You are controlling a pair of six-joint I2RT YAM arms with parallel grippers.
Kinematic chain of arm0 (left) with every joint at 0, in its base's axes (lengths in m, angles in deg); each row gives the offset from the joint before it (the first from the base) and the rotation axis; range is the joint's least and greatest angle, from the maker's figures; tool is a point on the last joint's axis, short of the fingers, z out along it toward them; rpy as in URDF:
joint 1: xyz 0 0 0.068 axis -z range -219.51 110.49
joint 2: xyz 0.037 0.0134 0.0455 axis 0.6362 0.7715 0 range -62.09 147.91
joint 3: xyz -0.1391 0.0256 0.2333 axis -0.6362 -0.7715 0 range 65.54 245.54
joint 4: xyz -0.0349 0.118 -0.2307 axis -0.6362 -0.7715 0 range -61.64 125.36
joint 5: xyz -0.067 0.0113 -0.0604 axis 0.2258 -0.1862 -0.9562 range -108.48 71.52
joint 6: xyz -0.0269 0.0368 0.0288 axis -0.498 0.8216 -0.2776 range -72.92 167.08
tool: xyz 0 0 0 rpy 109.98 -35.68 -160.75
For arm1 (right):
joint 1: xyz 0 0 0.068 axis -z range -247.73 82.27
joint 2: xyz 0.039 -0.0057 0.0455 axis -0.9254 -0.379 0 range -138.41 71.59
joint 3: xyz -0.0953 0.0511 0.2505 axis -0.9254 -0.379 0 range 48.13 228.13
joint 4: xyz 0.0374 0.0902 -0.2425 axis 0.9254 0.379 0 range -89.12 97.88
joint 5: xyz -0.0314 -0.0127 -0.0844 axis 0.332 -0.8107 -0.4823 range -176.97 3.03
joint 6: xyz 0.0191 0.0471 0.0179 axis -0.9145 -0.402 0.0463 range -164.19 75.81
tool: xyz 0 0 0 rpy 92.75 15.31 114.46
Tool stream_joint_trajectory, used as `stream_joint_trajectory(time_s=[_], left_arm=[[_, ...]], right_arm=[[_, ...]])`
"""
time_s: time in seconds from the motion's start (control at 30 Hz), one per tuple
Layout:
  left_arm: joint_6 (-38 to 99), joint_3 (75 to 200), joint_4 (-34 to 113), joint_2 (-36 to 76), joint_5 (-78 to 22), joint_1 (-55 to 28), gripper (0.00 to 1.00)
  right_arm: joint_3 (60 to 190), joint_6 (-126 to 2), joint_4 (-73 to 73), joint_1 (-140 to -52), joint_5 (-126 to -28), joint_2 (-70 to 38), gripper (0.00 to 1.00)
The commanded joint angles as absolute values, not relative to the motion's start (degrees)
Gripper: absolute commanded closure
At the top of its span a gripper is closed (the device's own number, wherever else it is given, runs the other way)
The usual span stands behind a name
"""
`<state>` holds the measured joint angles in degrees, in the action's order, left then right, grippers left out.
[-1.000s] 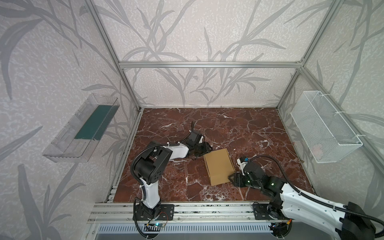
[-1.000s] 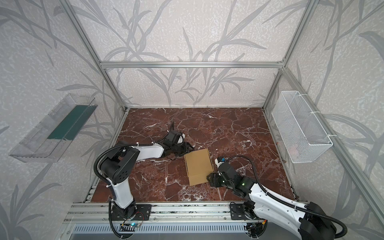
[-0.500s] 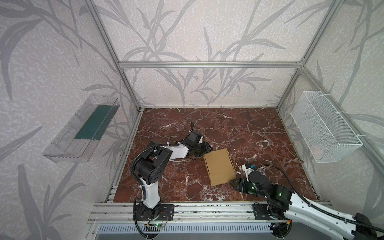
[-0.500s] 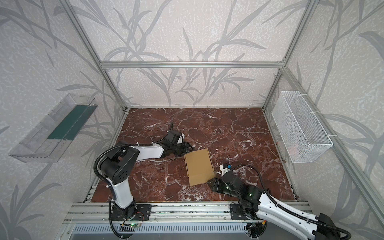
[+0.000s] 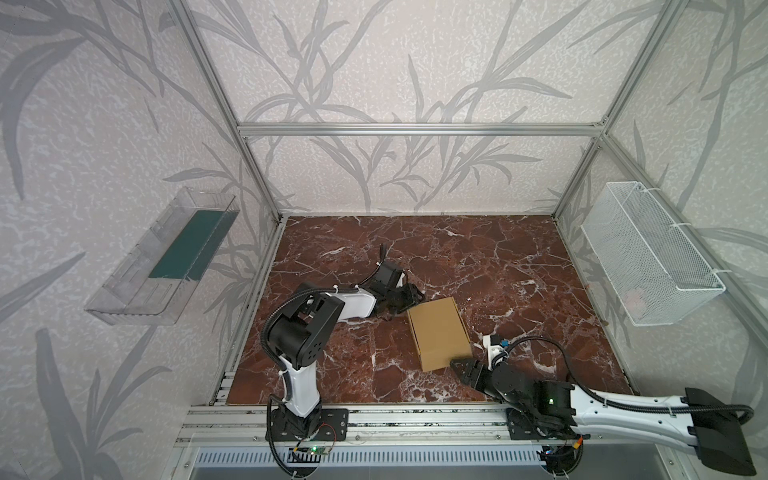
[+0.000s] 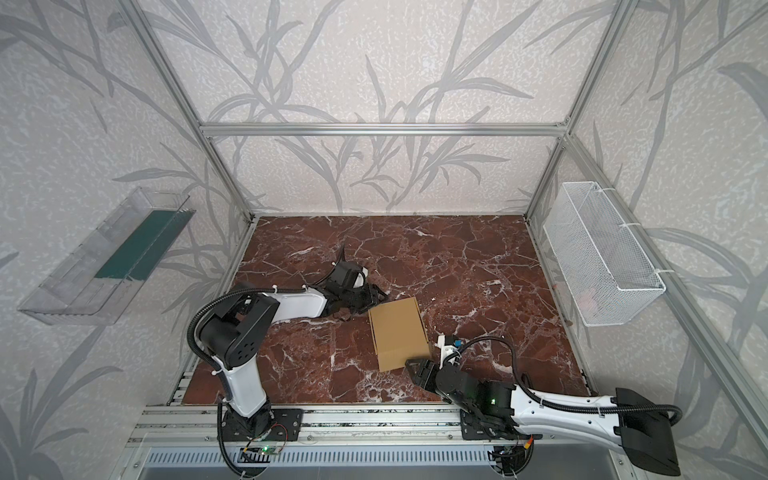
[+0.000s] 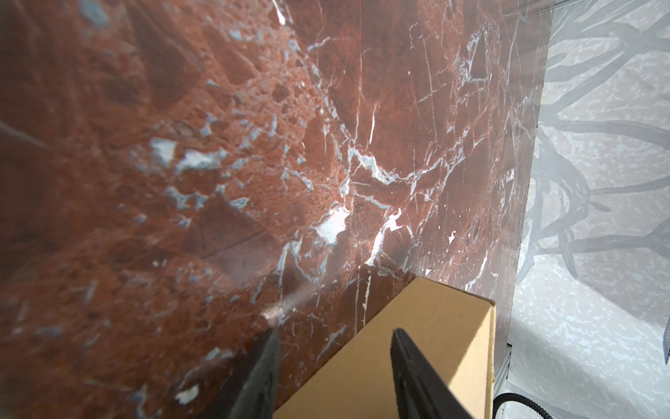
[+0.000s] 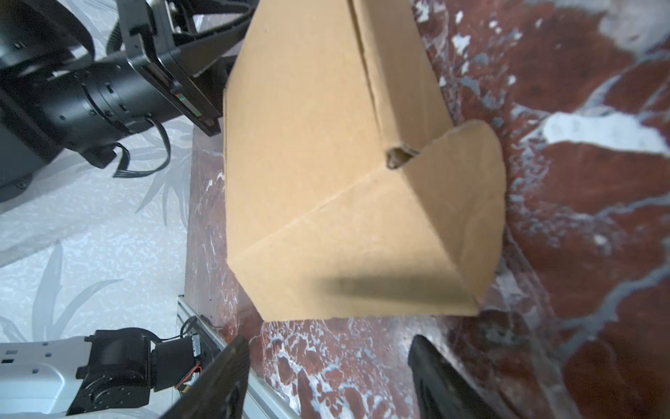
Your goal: Fold the paper box
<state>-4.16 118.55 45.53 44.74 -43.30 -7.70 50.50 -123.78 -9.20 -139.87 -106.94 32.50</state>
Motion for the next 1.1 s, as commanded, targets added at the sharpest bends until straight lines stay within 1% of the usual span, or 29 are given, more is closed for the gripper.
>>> stream_joint_trajectory(time_s=[0.0,0.23,0.4,0.47,0.7,0.83,0.97,1.07], left_arm=[[-5.25,115.2,37.22,47.69,-42.39,-7.4,0.47],[-5.34,114.93,37.51,47.63,-42.5,-7.39,0.47],[-5.49,114.77,38.0,47.8,-42.44,-7.43,0.47],[-5.66,114.63,38.38,47.97,-42.56,-7.4,0.47],[-5.92,114.56,38.94,48.41,-42.86,-7.43,0.47],[-5.96,114.47,38.83,48.31,-42.65,-7.41,0.47],[-6.01,114.2,38.94,48.06,-42.59,-7.38,0.47],[-6.27,113.89,39.57,48.26,-42.67,-7.34,0.47]], right_arm=[[49.63,-125.8,-16.96,-141.39,-113.94,29.94,0.3],[48.68,-129.65,-20.33,-142.92,-116.04,26.05,0.3],[49.3,-132.99,-17.57,-147.51,-123.16,26.25,0.3],[49.27,-133.61,-18.27,-148.14,-124.41,25.63,0.3],[48.44,-134.58,-24.34,-148.19,-124.68,20.88,0.3],[49.04,-134.85,-25.92,-148.15,-123.97,18.92,0.3],[49.64,-137.62,-24.29,-149.01,-124.55,17.27,0.3],[49.03,-138.72,-27.46,-149.11,-125.36,14.92,0.3]])
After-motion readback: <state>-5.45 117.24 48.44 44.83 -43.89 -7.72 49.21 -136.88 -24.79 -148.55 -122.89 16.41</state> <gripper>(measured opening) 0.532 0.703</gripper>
